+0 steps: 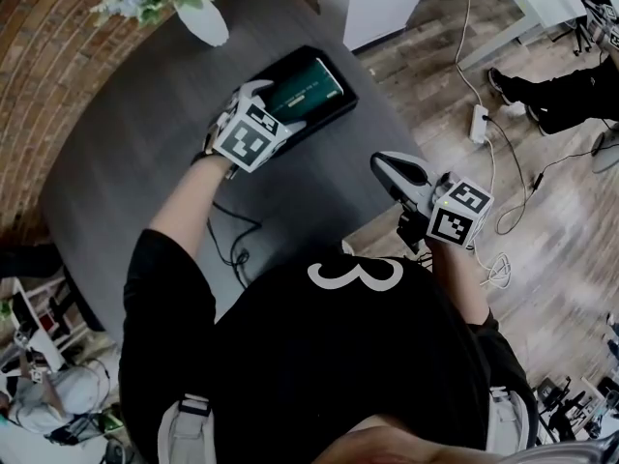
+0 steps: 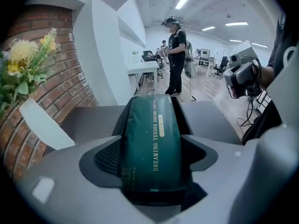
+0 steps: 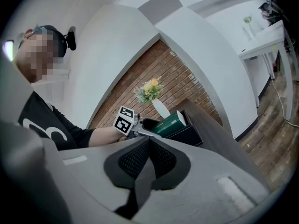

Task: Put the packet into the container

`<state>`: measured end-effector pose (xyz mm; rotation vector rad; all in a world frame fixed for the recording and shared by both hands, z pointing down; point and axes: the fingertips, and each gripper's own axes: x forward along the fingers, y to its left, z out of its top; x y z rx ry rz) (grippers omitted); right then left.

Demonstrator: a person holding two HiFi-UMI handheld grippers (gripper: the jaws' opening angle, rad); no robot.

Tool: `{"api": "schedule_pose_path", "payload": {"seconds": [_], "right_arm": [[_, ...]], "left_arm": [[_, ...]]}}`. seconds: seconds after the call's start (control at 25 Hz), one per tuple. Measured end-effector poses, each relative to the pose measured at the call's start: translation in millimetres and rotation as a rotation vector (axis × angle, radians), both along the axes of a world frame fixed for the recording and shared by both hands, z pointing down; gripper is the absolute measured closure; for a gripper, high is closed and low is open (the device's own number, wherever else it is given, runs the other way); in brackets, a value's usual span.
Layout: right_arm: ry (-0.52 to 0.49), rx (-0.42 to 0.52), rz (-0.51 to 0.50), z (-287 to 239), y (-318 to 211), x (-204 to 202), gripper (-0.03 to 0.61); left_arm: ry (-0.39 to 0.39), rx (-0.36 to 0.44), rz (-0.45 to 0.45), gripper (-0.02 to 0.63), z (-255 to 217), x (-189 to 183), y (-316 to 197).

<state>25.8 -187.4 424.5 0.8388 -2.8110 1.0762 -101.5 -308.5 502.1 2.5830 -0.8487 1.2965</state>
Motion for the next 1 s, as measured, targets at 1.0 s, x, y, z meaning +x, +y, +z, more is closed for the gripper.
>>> {"api": "schedule_pose_path", "payload": {"seconds": [1.0], "right_arm": [[0.029,0.018,-0.022,-1.4,24.7,2.5,0.577]], "left_arm": [[0.096,-0.022,0.0,0.117,-21.0,2.6,6.1]]}}
